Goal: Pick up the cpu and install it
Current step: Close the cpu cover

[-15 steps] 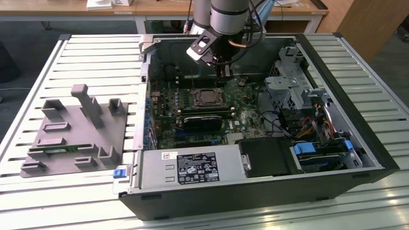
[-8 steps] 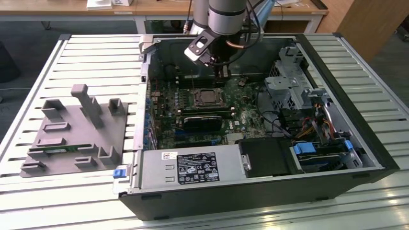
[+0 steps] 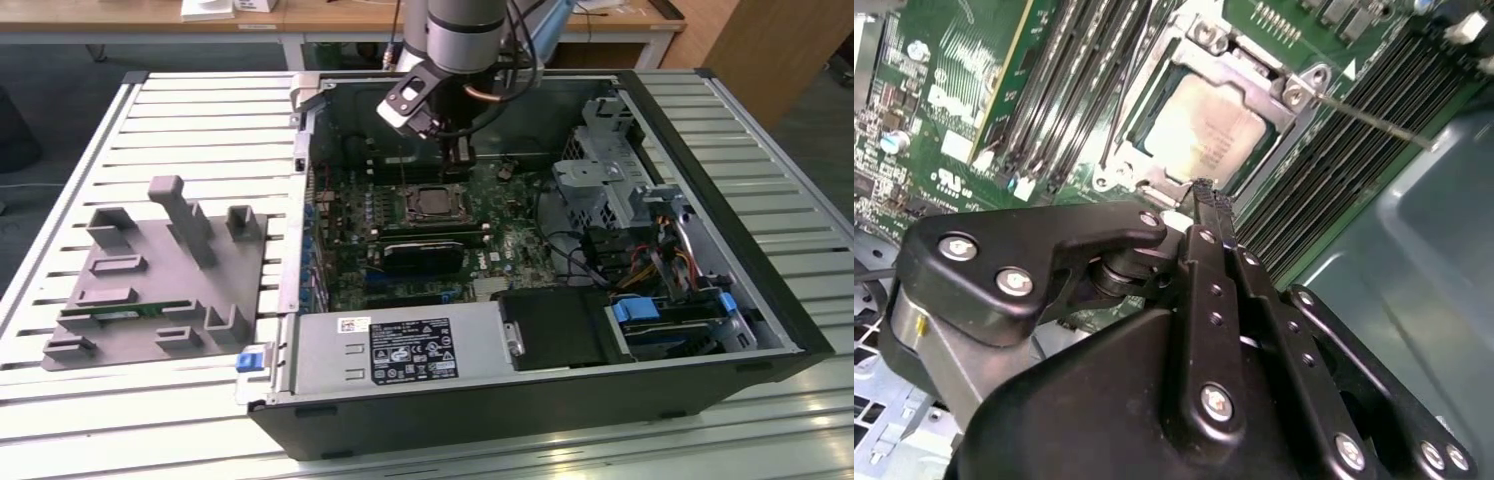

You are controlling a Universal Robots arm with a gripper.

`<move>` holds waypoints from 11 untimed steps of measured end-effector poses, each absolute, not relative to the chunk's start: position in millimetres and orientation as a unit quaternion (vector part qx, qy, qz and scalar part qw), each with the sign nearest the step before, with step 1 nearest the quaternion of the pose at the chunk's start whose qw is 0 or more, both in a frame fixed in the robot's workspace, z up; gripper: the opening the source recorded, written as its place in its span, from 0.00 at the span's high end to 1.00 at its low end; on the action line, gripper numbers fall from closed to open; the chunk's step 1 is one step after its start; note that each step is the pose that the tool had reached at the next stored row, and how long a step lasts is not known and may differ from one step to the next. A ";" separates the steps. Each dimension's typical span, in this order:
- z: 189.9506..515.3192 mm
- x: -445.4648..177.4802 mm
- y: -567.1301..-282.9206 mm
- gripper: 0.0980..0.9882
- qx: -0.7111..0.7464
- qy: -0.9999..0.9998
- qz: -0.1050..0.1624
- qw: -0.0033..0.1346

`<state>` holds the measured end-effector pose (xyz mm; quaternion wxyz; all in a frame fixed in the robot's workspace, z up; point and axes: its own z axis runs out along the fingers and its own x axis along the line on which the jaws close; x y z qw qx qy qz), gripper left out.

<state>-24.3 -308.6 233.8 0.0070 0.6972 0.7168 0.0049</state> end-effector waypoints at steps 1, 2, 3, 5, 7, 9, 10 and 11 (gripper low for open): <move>233.8 -25.8 -308.7 0.99 0.697 0.717 0.005 0.007; 233.8 -27.4 -308.7 0.99 0.697 0.717 0.005 0.007; 233.8 -28.8 -308.7 0.99 0.697 0.717 0.005 0.007; 233.7 -31.1 -308.6 0.99 0.697 0.717 0.005 0.007; 233.6 -33.6 -308.7 0.99 0.697 0.717 0.005 0.007; 233.5 -36.0 -308.6 0.99 0.697 0.717 0.005 0.007; 233.4 -37.0 -308.6 0.99 0.697 0.717 0.005 0.007; 233.3 -38.0 -308.7 0.99 0.697 0.717 0.005 0.007</move>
